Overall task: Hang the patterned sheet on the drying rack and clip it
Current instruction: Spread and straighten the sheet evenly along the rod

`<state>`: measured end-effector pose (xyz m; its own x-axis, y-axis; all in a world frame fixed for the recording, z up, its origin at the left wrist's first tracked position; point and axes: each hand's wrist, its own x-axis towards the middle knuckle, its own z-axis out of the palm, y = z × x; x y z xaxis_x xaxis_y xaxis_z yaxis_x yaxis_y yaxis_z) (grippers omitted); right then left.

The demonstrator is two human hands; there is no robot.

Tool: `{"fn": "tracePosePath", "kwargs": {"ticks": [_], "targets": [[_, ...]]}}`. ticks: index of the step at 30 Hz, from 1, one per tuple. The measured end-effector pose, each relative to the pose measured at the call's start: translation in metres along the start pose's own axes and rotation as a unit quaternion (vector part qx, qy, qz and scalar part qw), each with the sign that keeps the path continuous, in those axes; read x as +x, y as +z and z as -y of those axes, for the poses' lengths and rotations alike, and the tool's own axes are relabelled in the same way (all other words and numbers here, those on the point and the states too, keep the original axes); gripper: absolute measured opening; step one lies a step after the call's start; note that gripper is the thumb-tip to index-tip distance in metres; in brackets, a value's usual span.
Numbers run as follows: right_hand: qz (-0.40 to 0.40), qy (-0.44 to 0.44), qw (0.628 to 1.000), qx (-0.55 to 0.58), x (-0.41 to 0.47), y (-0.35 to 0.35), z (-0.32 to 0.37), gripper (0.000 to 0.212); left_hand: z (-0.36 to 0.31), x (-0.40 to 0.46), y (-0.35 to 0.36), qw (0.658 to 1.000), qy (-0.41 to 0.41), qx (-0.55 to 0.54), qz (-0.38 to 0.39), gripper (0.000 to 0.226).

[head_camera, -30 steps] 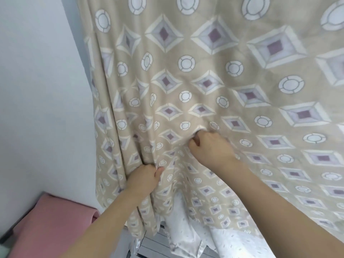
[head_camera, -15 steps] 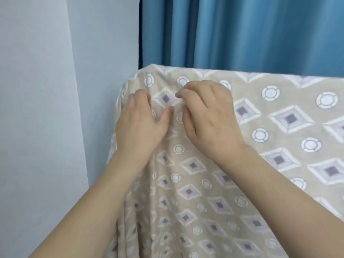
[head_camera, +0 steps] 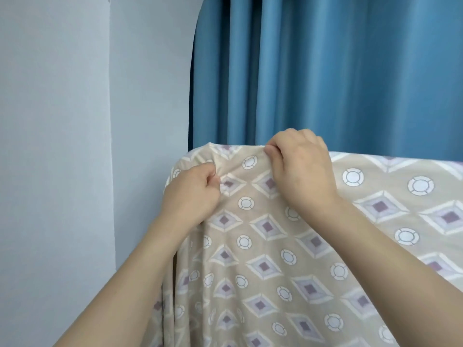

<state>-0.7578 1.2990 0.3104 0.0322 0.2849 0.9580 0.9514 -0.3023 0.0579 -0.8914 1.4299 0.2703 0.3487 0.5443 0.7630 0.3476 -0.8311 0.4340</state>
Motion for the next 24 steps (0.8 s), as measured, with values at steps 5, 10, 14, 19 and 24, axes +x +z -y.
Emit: {"fn": "tracePosePath", "kwargs": {"ticks": [5, 10, 14, 19, 24], "targets": [[-0.026, -0.088, 0.995, 0.047, -0.015, -0.004, 0.005, 0.016, 0.013, -0.009, -0.008, 0.994, 0.009, 0.000, 0.106, 0.033], [0.049, -0.161, 0.985, -0.029, -0.032, -0.003, 0.005, 0.015, 0.022, -0.019, -0.015, 0.978, 0.012, 0.068, 0.197, 0.028], [0.130, -0.138, 0.981, -0.042, -0.050, -0.004, 0.007, 0.011, 0.023, -0.032, -0.009, 0.953, 0.023, 0.138, 0.269, 0.024], [0.249, -0.125, 0.960, -0.017, -0.072, -0.011, 0.007, 0.028, 0.024, -0.050, 0.009, 0.900, 0.008, 0.147, 0.411, 0.023], [0.432, -0.077, 0.898, -0.041, -0.095, -0.015, 0.003, 0.017, 0.030, -0.073, 0.037, 0.814, -0.001, 0.182, 0.551, 0.007]]}}
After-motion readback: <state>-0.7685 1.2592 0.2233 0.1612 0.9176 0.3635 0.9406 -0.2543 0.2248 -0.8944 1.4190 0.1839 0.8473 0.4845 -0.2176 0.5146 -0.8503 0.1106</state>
